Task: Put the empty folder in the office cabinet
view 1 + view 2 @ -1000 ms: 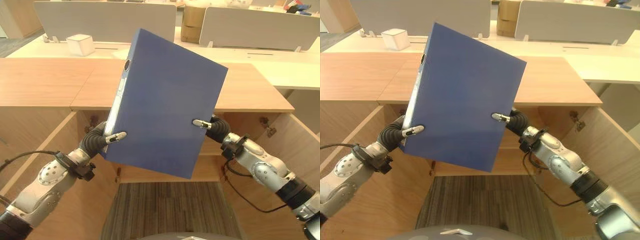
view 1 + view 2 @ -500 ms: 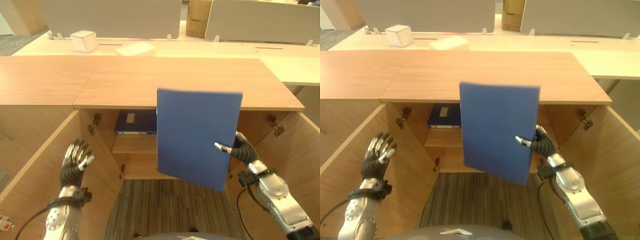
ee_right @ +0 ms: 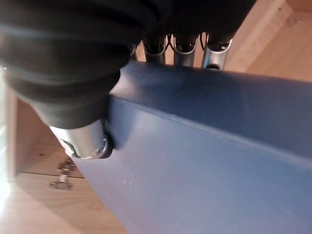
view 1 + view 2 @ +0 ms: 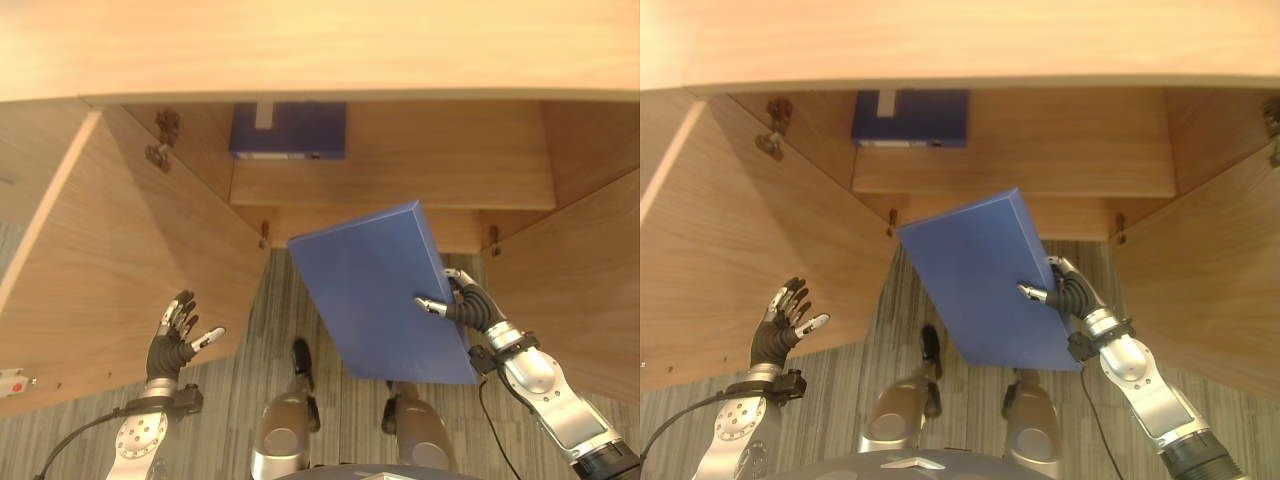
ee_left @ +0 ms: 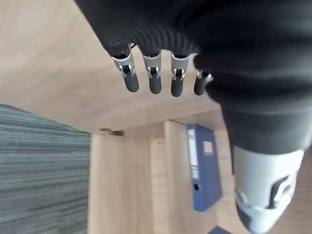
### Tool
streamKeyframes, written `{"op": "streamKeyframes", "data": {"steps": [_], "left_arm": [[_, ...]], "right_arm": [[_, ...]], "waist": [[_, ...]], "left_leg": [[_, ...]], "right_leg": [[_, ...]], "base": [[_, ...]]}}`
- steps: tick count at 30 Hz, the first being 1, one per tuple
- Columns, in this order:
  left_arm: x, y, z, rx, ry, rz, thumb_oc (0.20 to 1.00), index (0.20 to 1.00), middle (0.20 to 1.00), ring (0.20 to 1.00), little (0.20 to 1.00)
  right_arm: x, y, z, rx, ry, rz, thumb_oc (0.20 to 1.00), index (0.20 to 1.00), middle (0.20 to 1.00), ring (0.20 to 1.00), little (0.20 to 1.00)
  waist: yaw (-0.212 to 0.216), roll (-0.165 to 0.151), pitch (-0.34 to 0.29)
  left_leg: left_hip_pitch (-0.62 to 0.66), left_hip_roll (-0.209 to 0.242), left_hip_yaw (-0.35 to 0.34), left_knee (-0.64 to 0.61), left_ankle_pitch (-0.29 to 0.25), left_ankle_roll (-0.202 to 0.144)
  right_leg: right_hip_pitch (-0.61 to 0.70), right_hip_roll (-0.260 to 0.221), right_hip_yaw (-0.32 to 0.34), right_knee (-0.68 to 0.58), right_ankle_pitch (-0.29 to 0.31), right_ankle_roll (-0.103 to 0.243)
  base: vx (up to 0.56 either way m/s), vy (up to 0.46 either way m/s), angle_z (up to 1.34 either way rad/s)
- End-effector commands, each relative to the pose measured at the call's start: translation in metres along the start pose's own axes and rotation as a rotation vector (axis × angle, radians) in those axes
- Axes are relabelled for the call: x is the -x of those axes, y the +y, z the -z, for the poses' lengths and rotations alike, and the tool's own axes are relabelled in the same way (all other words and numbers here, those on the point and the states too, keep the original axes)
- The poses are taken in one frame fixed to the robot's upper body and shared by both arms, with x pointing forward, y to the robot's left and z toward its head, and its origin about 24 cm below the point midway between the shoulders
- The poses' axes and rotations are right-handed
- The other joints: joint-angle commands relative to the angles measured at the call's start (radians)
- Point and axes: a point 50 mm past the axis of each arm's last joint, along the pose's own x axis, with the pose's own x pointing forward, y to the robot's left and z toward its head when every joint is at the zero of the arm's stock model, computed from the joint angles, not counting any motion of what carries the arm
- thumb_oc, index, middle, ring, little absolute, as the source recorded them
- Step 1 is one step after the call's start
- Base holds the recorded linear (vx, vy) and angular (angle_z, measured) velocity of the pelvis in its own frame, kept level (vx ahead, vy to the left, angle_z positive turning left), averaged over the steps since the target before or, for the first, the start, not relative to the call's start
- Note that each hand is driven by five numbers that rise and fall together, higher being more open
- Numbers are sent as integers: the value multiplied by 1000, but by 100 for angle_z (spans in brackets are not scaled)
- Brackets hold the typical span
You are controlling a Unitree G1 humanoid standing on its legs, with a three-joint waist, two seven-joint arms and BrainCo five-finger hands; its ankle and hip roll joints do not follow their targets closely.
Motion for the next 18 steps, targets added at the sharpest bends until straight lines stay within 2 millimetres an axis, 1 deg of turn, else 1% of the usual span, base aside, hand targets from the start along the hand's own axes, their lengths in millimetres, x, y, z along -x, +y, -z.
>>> {"op": "streamKeyframes", "data": {"steps": [1, 2, 6, 7, 8, 10, 13, 14, 15, 16, 18], "left_arm": [[-4, 14, -3, -117, -2, -7, 1000, 1000, 1000, 1000, 1000], [-6, 12, 9, -122, 54, -2, 1000, 1000, 1000, 1000, 1000], [-5, 10, 38, -104, 189, -27, 1000, 1000, 1000, 1000, 1000], [-6, 10, 38, -104, 186, -28, 1000, 1000, 1000, 1000, 1000], [-5, 10, 45, -112, 222, -28, 1000, 1000, 1000, 1000, 1000], [-6, 11, 55, -114, 277, -42, 1000, 1000, 1000, 1000, 1000], [-3, 13, 69, -126, 353, -70, 1000, 1000, 1000, 1000, 1000], [1, 12, 77, -135, 398, -72, 1000, 1000, 1000, 1000, 1000], [2, 11, 80, -145, 412, -63, 1000, 1000, 1000, 1000, 1000], [2, 11, 80, -145, 412, -63, 1000, 1000, 1000, 1000, 1000], [4, 11, 84, -182, 442, -48, 1000, 1000, 1000, 1000, 1000]], "right_arm": [[-14, -6, -22, 109, -136, -3, 200, 200, 200, 200, 200], [-21, -6, -19, 129, -125, -11, 200, 200, 200, 200, 200], [-35, -7, -13, 110, -92, 3, 200, 200, 200, 200, 200], [-36, -7, -13, 112, -94, 4, 200, 200, 200, 200, 200], [-43, -7, -13, 93, -92, 17, 200, 200, 200, 200, 200], [-59, -16, -18, 85, -104, 74, 200, 200, 200, 200, 200], [-86, -39, -35, 71, -151, 211, 200, 200, 200, 200, 200], [-102, -62, -44, 56, -154, 338, 200, 200, 200, 200, 200], [-106, -72, -46, 45, -147, 393, 200, 200, 200, 200, 200], [-106, -72, -46, 45, -147, 393, 200, 200, 200, 200, 200], [-112, -95, -53, 7, -146, 512, 200, 200, 200, 200, 200]], "waist": [[19, -20, -62], [22, -11, -39], [25, -1, -8], [24, -1, -8], [27, 0, 0], [33, 6, 12], [52, 12, 31], [70, 13, 35], [80, 16, 35], [80, 16, 35], [89, 24, 34]], "left_leg": [[-63, 19, -92, 43, -37, -21], [-88, 16, -96, 46, -31, -21], [-136, 9, -101, 59, -25, -21], [-139, 9, -102, 60, -25, -21], [-151, 6, -102, 65, -25, -20], [-174, -1, -107, 79, -27, -18], [-196, -13, -113, 102, -41, -11], [-208, -30, -119, 116, -51, -2], [-209, -41, -121, 121, -58, 4], [-209, -41, -121, 121, -58, 4], [-212, -63, -126, 128, -72, 15]], "right_leg": [[-28, -111, 4, 71, -42, 90], [-50, -116, 4, 73, -40, 89], [-96, -121, 5, 80, -32, 89], [-99, -122, 5, 81, -32, 89], [-107, -122, 7, 81, -28, 88], [-121, -127, 9, 80, -23, 88], [-128, -133, 9, 76, -16, 90], [-127, -144, 7, 72, -12, 94], [-125, -153, 4, 73, -11, 97], [-125, -153, 4, 73, -11, 97], [-141, -182, -1, 99, -6, 105]], "base": [[-127, 9, 12], [-96, 19, 21], [-71, 15, 7], [-35, 14, 3], [-42, 20, 1], [-60, 37, 0], [-23, 92, 0], [-3, 152, 5], [2, 117, 5], [5, 105, 2], [1, 149, 6]]}}
